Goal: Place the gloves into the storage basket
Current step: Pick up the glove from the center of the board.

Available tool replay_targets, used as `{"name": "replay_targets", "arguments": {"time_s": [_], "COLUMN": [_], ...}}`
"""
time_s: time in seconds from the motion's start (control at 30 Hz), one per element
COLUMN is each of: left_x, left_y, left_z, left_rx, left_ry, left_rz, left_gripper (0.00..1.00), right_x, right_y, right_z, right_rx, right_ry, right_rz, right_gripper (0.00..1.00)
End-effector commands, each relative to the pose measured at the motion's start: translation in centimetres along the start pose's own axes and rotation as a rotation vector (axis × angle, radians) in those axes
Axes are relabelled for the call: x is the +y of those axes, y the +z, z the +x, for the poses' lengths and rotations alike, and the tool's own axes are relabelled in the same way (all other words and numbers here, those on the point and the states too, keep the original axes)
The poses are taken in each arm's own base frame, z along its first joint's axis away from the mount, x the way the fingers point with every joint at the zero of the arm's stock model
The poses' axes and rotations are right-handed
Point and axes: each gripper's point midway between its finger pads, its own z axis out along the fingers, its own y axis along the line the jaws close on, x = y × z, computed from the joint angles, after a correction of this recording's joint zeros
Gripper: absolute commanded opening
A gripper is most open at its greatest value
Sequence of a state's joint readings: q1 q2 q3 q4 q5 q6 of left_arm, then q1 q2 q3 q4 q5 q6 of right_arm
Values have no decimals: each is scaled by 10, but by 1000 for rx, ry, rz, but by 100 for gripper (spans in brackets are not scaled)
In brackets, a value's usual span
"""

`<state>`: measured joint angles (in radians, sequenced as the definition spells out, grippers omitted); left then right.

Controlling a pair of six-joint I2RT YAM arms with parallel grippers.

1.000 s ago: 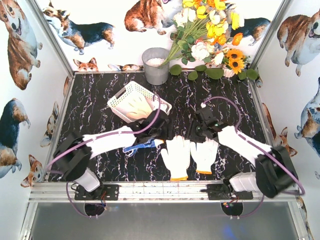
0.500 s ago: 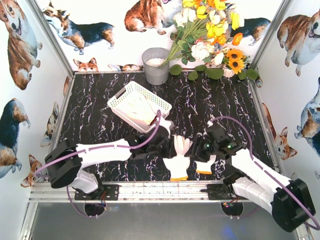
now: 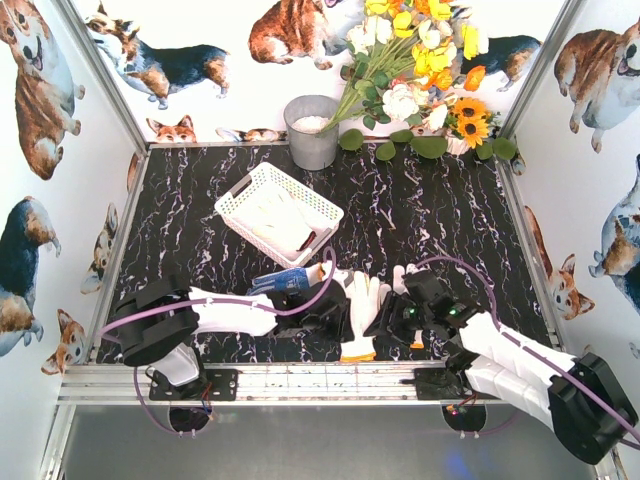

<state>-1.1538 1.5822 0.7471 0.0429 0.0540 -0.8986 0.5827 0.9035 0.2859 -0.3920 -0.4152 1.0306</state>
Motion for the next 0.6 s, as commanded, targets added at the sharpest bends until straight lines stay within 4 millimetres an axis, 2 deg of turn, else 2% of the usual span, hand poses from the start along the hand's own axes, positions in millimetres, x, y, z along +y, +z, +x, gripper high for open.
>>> {"name": "replay_targets", "arguments": {"time_s": [0.0, 0.13, 0.3, 0.57], "left_x": [13, 29, 44, 51], "left_y": [8, 9, 8, 6], "left_z": [19, 29, 37, 36], "left_rx": [36, 49, 61, 36], "left_ry": [-17, -27, -41, -51], "left_rz": [-7, -53, -94, -118], "left_gripper": [17, 16, 16, 16], "right_x": [8, 4, 9, 6], "right_y": [-1, 4, 14, 24], "right_z": [-5, -4, 5, 13], "right_rx": [-41, -38, 2, 30], "right_ry": [-2, 7, 2, 50], "right_rz": [-36, -35, -51, -42], "right_gripper": [48, 48, 48, 46]}}
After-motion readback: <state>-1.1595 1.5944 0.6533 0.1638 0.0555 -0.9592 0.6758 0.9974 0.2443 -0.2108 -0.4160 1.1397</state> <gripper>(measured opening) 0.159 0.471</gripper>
